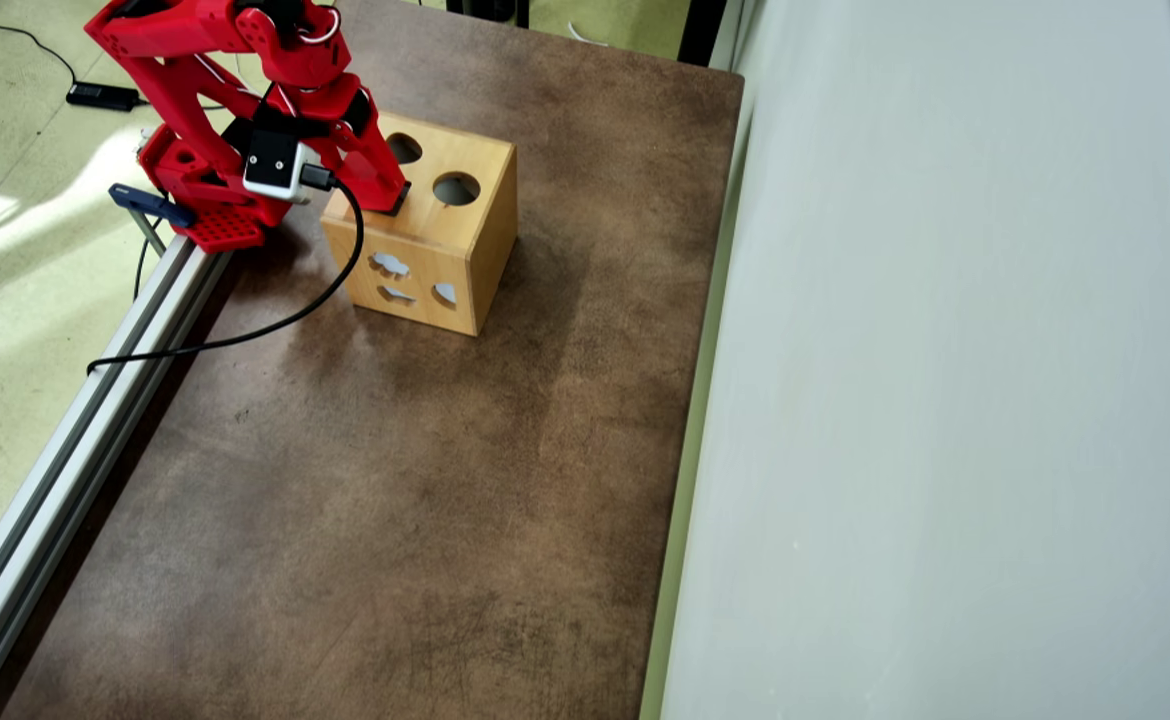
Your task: Pick and place the red cube on the square hole
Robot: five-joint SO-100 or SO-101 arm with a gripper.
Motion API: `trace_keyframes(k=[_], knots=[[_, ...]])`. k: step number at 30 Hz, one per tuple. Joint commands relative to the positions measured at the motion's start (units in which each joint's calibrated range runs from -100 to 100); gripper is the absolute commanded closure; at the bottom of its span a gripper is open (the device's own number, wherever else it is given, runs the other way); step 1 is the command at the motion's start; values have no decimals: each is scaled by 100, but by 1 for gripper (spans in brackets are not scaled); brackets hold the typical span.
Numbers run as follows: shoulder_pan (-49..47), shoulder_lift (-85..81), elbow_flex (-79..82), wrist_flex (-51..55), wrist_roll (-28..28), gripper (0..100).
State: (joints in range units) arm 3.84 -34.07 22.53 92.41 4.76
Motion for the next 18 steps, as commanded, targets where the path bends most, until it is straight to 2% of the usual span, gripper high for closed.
trace_keyframes(k=[1, 18], knots=[[-43, 14, -44, -78, -15, 98], [-50, 14, -106, -78, -15, 98]])
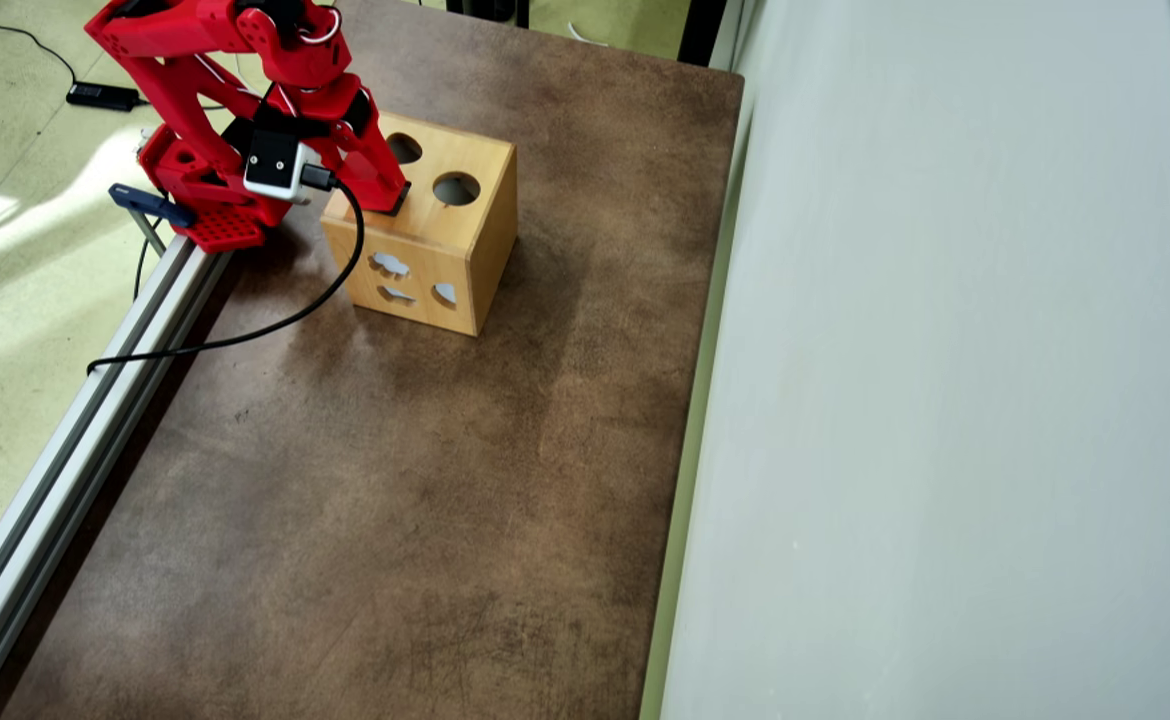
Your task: Pick and place the red cube on the square hole
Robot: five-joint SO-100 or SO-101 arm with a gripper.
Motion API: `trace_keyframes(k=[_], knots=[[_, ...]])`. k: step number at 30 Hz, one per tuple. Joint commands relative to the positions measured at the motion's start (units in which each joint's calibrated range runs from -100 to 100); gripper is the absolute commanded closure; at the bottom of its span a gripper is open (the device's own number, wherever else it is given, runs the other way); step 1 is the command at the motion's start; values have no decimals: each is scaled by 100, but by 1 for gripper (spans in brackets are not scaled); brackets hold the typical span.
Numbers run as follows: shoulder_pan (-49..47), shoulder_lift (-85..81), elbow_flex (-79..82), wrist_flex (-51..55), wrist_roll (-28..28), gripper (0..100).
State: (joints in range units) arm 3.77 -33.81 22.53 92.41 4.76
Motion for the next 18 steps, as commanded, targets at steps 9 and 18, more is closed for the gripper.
trace_keyframes(k=[9, 18], knots=[[-43, -20, -133, -78, -20, 98], [-43, -105, -142, -78, -20, 98]])
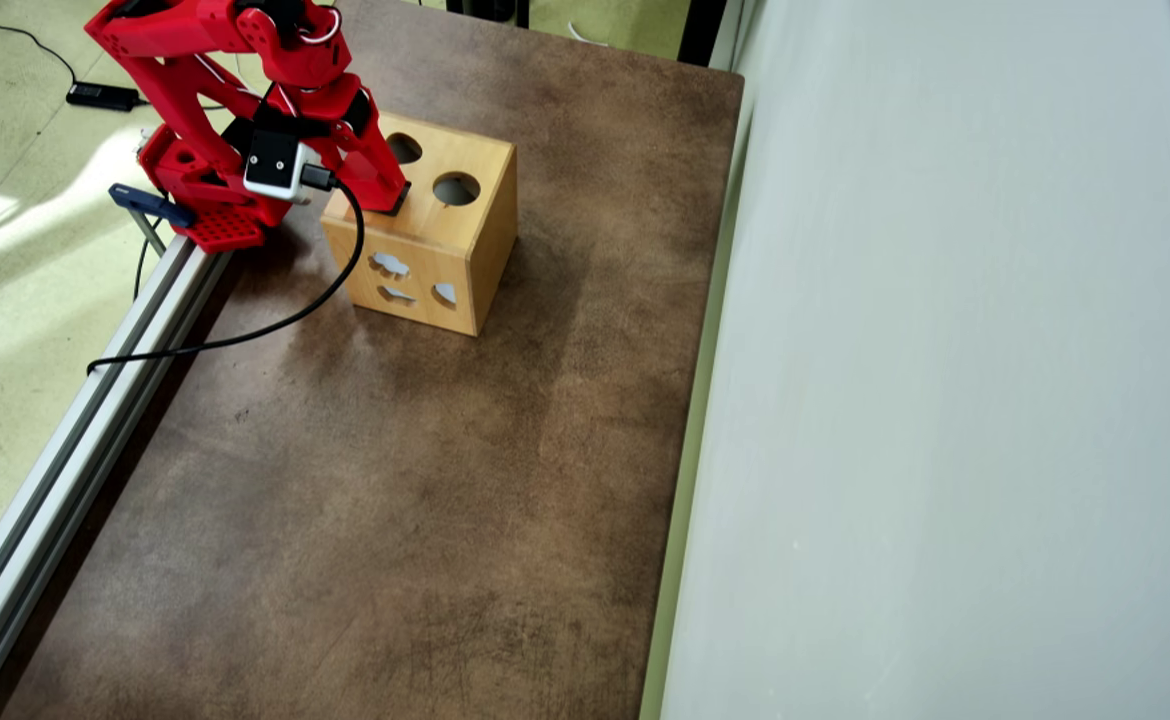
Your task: Pick and place the red cube on the square hole
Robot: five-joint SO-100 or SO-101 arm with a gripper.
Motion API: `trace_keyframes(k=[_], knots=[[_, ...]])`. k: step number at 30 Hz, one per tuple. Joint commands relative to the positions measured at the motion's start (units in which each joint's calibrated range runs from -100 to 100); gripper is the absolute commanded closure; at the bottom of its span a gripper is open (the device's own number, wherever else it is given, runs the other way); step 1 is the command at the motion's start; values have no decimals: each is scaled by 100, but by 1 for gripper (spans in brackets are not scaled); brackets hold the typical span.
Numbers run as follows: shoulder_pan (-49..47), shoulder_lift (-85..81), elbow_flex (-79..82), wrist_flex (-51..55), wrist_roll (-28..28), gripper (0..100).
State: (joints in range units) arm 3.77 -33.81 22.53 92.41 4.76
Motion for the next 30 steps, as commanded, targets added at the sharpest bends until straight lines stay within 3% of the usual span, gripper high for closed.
trace_keyframes(k=[1, 30], knots=[[-43, -113, -142, -78, -20, 98], [-132, 40, 225, -86, -15, 98]])
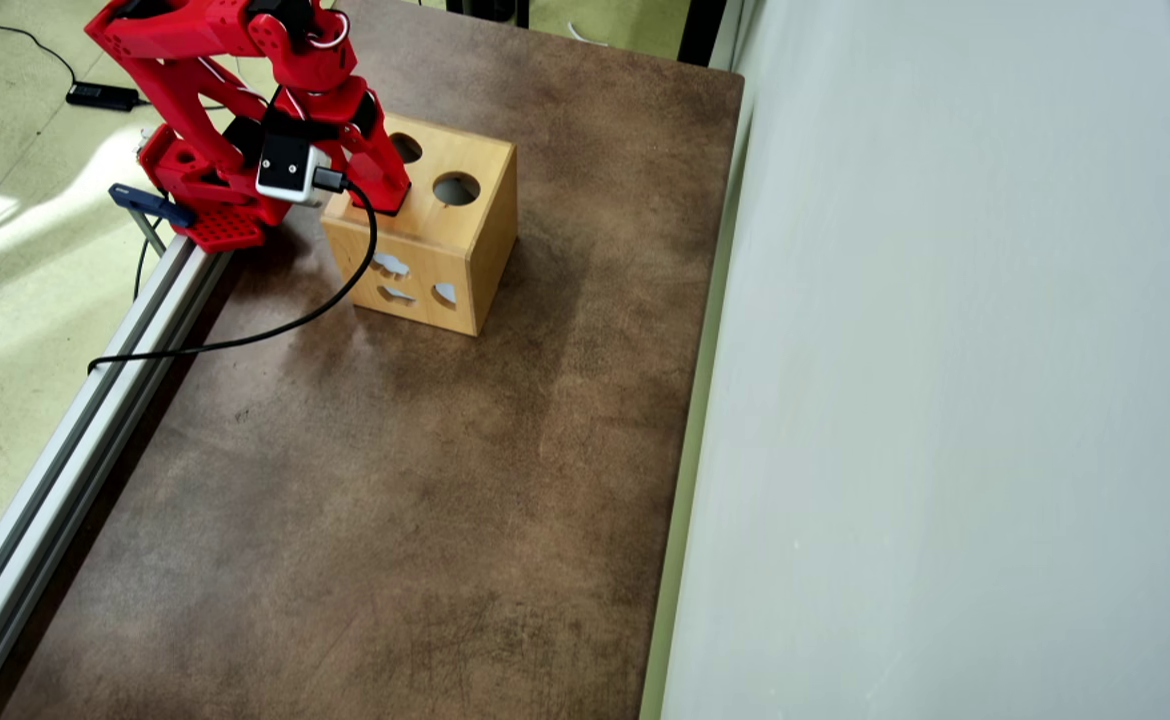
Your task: Pick and place the red cube on the square hole
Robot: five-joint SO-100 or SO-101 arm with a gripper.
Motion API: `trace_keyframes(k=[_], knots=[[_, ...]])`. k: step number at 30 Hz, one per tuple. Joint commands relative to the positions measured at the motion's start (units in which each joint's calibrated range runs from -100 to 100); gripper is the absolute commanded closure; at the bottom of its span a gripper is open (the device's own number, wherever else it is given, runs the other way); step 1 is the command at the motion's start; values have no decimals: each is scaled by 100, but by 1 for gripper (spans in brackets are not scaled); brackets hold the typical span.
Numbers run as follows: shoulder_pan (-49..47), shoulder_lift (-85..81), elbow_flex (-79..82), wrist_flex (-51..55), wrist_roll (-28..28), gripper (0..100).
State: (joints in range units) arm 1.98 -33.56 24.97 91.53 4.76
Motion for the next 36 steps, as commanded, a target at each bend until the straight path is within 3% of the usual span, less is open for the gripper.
trace_keyframes(k=[1, 14, 26, 36], knots=[[40, 14, -19, 3, -15, 98], [48, -62, -91, 27, -15, 98], [48, -71, -198, 124, -15, 66], [48, -71, -198, 116, -15, 64]])
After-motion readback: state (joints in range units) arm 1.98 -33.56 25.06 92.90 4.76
